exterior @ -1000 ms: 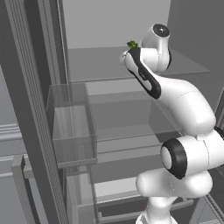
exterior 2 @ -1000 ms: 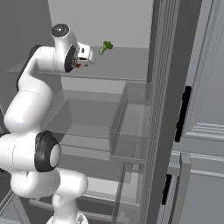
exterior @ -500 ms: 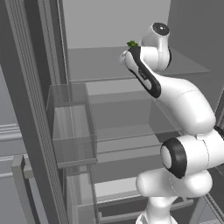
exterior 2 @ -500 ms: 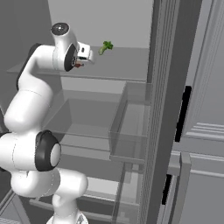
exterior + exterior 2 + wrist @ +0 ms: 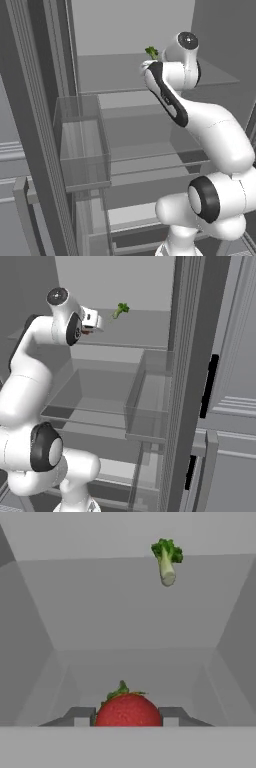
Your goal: Take the strawberry from the fridge and place it on top of the pancake, located on the dining counter.
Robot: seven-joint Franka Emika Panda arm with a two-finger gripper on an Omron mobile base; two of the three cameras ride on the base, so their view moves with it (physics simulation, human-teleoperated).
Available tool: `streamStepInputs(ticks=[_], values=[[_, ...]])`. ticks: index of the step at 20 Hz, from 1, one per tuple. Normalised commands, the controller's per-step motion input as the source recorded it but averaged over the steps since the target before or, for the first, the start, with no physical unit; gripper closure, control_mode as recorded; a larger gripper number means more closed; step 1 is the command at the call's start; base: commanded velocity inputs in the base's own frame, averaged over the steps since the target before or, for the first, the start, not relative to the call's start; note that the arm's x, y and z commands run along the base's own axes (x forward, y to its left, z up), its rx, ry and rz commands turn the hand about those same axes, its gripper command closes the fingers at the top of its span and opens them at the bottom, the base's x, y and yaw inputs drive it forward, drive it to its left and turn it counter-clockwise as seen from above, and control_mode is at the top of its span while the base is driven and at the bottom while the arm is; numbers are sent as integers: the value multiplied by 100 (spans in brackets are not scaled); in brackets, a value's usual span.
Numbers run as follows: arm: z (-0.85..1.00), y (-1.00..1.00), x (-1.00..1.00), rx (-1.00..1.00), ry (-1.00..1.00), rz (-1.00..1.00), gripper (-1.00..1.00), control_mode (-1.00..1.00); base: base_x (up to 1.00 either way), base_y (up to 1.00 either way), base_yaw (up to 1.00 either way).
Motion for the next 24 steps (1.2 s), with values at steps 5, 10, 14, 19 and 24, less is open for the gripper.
streamStepInputs(ticks=[5, 10, 14, 19, 24], values=[[10, 0, -100, 0, 0, -17, 100, -100, 0, 0, 0], [0, 0, -100, 0, 7, 0, 100, -100, 0, 0, 0], [-14, 0, -100, 0, 22, 0, 100, -100, 0, 0, 0], [-73, -18, -95, -1, 18, 0, 100, -100, 0, 0, 0], [-84, -22, -29, 0, 15, 5, 100, -100, 0, 0, 0]])
